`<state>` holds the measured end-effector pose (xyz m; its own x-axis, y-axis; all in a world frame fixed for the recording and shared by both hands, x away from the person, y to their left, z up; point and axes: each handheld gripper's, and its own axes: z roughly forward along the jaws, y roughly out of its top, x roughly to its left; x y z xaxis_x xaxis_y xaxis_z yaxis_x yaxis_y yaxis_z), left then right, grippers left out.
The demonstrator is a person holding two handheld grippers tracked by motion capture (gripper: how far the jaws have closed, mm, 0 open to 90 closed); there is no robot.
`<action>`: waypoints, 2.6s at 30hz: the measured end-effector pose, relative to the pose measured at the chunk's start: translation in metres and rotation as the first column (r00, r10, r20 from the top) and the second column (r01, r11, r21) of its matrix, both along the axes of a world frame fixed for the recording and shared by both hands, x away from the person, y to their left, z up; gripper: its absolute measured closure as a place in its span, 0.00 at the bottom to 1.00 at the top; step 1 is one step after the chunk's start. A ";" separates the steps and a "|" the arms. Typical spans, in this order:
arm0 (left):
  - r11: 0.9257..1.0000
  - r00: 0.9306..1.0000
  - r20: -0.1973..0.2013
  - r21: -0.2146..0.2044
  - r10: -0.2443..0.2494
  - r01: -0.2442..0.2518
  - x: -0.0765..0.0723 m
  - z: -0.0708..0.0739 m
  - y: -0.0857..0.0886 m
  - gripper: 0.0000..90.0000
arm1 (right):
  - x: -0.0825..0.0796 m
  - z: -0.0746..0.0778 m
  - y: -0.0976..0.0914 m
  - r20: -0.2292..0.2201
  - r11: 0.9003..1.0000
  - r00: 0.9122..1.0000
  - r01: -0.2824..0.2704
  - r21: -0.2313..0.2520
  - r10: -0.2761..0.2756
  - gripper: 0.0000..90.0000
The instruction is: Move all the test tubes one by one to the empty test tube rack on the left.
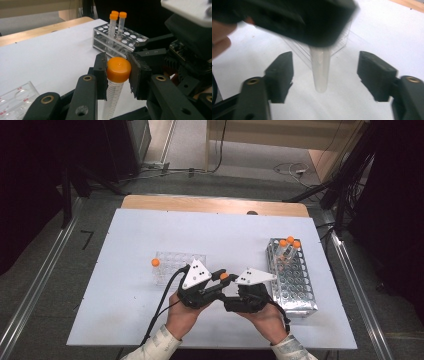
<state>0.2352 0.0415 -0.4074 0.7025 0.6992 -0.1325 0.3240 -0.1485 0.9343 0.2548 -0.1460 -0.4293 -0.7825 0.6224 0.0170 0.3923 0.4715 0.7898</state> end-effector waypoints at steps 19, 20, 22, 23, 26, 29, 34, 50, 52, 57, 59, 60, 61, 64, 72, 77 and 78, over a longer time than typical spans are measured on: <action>0.997 0.998 0.016 -0.055 0.057 -0.056 0.003 0.024 0.039 0.78 | 0.003 0.000 -0.009 0.000 0.999 0.999 0.038 0.004 -0.038 0.22; 0.997 0.998 0.017 -0.059 0.058 -0.056 0.001 0.026 0.042 0.78 | 0.003 0.000 -0.009 0.000 0.999 0.999 0.040 0.005 -0.040 0.22; 0.996 0.998 0.026 -0.063 0.064 -0.062 -0.001 0.029 0.048 0.78 | 0.003 0.000 -0.010 -0.001 0.999 0.999 0.046 0.008 -0.046 0.22; 0.996 0.997 0.030 -0.066 0.068 -0.066 -0.002 0.030 0.051 0.78 | 0.003 0.000 -0.010 0.001 0.999 0.999 0.046 0.007 -0.046 0.22; 0.994 0.996 0.033 -0.071 0.087 -0.084 -0.005 0.032 0.061 0.78 | 0.004 -0.001 -0.010 -0.007 0.999 0.999 0.052 0.009 -0.052 0.22; 0.992 0.994 0.039 -0.079 0.105 -0.102 -0.005 0.034 0.070 0.78 | 0.004 -0.001 -0.010 0.000 0.999 0.999 0.049 0.008 -0.049 0.22; 0.988 0.990 0.043 -0.077 0.135 -0.131 -0.007 0.035 0.081 0.78 | 0.004 -0.001 -0.011 -0.005 0.999 0.999 0.054 0.009 -0.054 0.22; 0.965 0.966 0.025 -0.066 0.257 -0.255 -0.005 0.026 0.117 0.78 | 0.004 -0.002 -0.011 -0.003 0.999 0.999 0.052 0.008 -0.052 0.23; 0.961 0.962 0.034 -0.061 0.271 -0.269 -0.004 0.026 0.120 0.78 | 0.004 -0.003 -0.011 0.001 0.999 0.999 0.049 0.006 -0.049 0.23; 0.952 0.951 0.047 -0.049 0.305 -0.302 0.000 0.025 0.126 0.78 | 0.003 -0.003 -0.011 0.000 0.999 0.999 0.048 0.007 -0.048 0.23; 0.948 0.947 0.053 -0.041 0.317 -0.315 0.002 0.023 0.127 0.78 | 0.003 -0.002 -0.011 0.001 0.999 0.999 0.048 0.006 -0.048 0.23; 0.946 0.945 0.055 -0.035 0.324 -0.322 0.003 0.022 0.128 0.78 | 0.003 -0.003 -0.011 0.000 0.999 0.999 0.051 0.008 -0.051 0.23; 0.945 0.943 0.054 -0.033 0.328 -0.326 0.004 0.021 0.128 0.78 | 0.004 -0.003 -0.011 -0.001 0.999 0.999 0.050 0.007 -0.050 0.23; 0.942 0.941 0.049 -0.024 0.335 -0.334 0.008 0.018 0.131 0.78 | 0.004 -0.004 -0.010 -0.002 0.999 0.999 0.045 0.003 -0.045 0.23; 0.943 0.942 0.035 -0.017 0.333 -0.333 0.017 0.004 0.133 0.78 | 0.004 -0.006 -0.008 -0.003 0.999 0.999 0.044 -0.006 -0.045 0.23; 0.943 0.943 0.033 0.030 0.331 -0.332 0.018 -0.008 0.127 0.78 | 0.004 -0.006 -0.009 -0.002 0.999 0.999 0.046 -0.005 -0.046 0.23; 0.942 0.943 0.030 0.042 0.332 -0.333 0.019 -0.011 0.126 0.78 | 0.004 -0.006 -0.009 -0.003 0.999 0.999 0.045 -0.005 -0.045 0.23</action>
<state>0.2539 0.1675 -0.4185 0.4312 0.8986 -0.0815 0.3416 -0.0790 0.9365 0.2586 -0.1546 -0.4352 -0.7535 0.6572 0.0161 0.4156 0.4573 0.7862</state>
